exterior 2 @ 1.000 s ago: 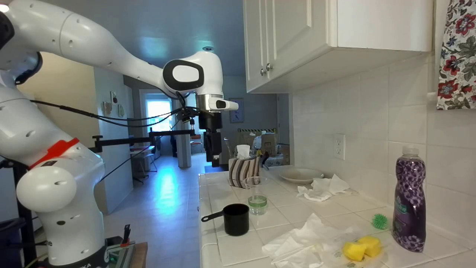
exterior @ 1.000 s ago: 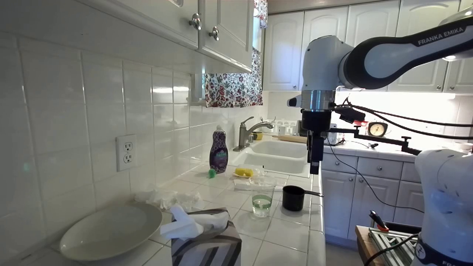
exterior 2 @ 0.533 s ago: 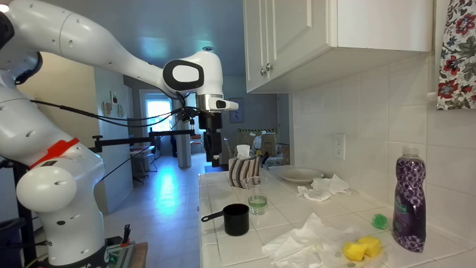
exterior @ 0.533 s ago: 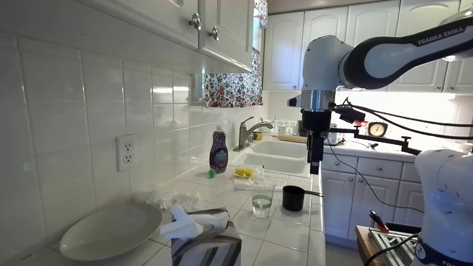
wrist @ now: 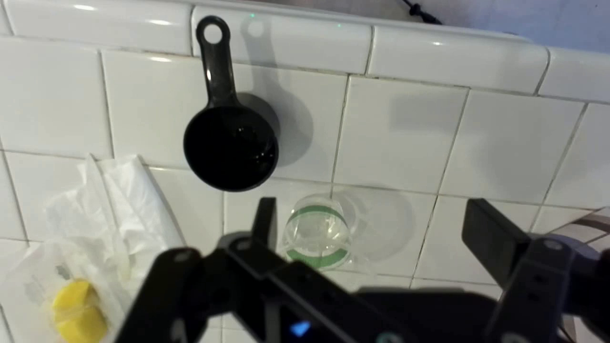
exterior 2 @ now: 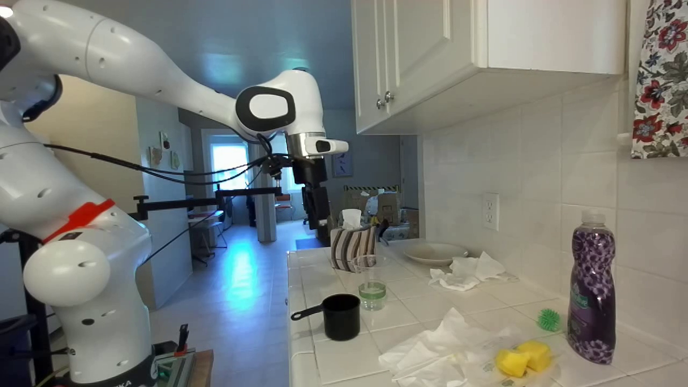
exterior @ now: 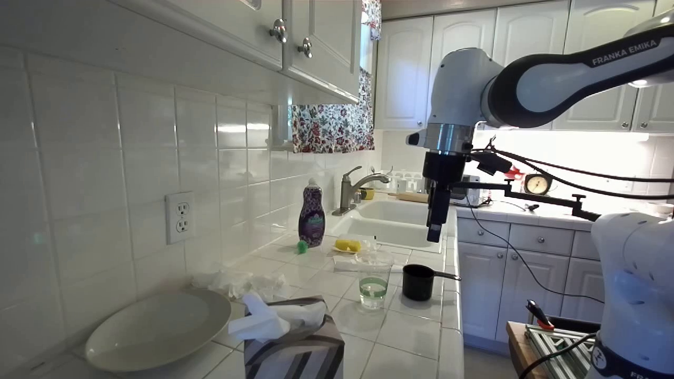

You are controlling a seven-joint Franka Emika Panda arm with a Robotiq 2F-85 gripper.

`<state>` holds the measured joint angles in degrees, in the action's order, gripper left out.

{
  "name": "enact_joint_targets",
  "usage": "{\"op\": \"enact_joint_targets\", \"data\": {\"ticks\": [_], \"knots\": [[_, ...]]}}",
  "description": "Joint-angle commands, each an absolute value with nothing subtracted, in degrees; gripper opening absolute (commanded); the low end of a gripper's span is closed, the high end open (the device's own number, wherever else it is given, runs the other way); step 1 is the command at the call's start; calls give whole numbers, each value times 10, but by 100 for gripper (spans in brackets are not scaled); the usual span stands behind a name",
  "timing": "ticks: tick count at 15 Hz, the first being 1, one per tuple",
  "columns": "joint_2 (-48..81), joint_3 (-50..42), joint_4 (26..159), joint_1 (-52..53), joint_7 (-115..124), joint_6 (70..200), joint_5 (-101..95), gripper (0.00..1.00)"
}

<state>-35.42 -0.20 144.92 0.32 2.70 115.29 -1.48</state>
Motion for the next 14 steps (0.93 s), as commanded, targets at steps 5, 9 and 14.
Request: {"op": "enact_joint_targets", "data": {"ticks": [5, 9, 14], "knots": [[-313, -34, 1435, -4, -44, 1204, -19, 100], [-292, -48, 1416, -19, -71, 1196, -37, 100], [-258, -65, 1388, -31, -95, 1213, -50, 100]]}}
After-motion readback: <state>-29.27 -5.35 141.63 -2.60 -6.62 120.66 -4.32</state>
